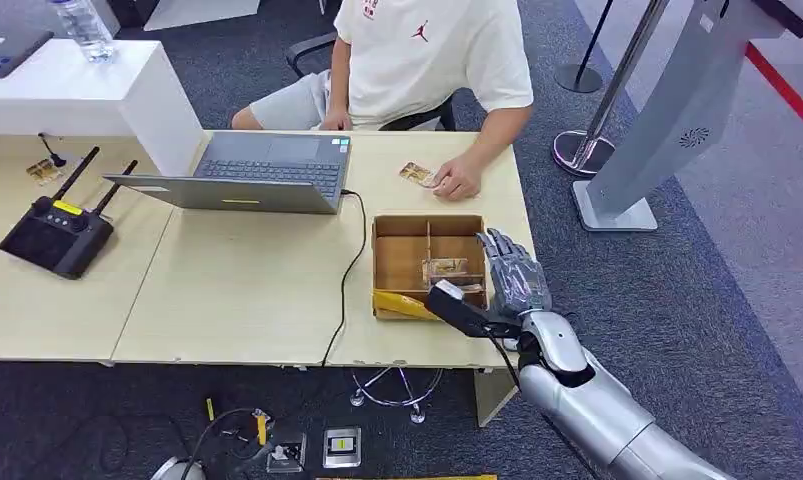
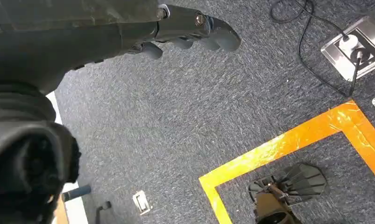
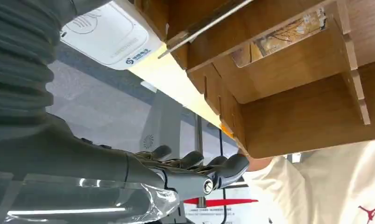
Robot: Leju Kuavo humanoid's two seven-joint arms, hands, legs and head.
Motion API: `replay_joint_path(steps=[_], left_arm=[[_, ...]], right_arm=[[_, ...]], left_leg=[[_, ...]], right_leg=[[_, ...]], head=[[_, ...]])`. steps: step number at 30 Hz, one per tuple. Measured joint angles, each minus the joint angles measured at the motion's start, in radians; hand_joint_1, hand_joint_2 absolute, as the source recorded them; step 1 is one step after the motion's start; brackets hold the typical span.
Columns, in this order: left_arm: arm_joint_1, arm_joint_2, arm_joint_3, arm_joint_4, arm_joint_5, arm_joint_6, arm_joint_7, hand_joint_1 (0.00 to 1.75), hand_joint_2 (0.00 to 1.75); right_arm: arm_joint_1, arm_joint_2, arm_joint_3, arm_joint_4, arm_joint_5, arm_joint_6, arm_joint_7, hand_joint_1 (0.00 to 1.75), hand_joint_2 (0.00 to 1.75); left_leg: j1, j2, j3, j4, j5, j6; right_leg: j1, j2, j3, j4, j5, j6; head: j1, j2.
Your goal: Pass the card to the sensor for recognition and then transmit it.
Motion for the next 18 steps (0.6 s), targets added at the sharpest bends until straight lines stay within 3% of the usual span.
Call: replay_joint_path(steps=[2,3,4,5,6,18], left_arm=[[0.0,0.002,0.0,0.0,-0.002,0.0,0.0,0.0,0.0],[0.0,0.002,0.0,0.0,-0.003,0.0,0.0,0.0,0.0],[0.0,0.002,0.0,-0.001,-0.003,0.0,0.0,0.0,0.0],[0.0,0.002,0.0,-0.002,-0.003,0.0,0.0,0.0,0.0],[0.0,0.002,0.0,-0.002,-0.004,0.0,0.0,0.0,0.0],[-0.001,0.002,0.0,-0.002,-0.011,0.0,0.0,0.0,0.0]], right_arm=[[0.0,0.0,0.004,0.0,0.002,0.003,-0.006,0.0,1.75],[0.0,0.0,0.006,0.0,0.003,0.003,-0.007,0.35,1.75],[0.0,0.002,0.01,0.0,0.005,0.003,-0.009,1.22,1.75],[0.0,0.003,0.013,0.0,0.008,0.004,-0.013,1.62,1.75],[0.0,0.006,0.015,0.0,0.01,0.005,-0.018,1.75,1.75],[-0.017,0.053,0.048,0.026,0.004,0.006,-0.058,1.75,1.75]], left_leg=[[0.0,0.0,0.0,0.0,0.0,0.0],[0.0,0.0,0.0,0.0,0.0,0.0],[0.0,0.0,0.0,0.0,0.0,0.0],[0.0,0.0,0.0,0.0,0.0,0.0],[0.0,0.0,0.0,0.0,0.0,0.0],[0.0,0.0,0.0,0.0,0.0,0.0]], right_leg=[[0.0,0.0,0.0,0.0,0.0,0.0],[0.0,0.0,0.0,0.0,0.0,0.0],[0.0,0.0,0.0,0.0,0.0,0.0],[0.0,0.0,0.0,0.0,0.0,0.0],[0.0,0.0,0.0,0.0,0.0,0.0],[0.0,0.0,0.0,0.0,0.0,0.0]], head=[[0.0,0.0],[0.0,0.0],[0.0,0.0],[0.0,0.0],[0.0,0.0],[0.0,0.0]])
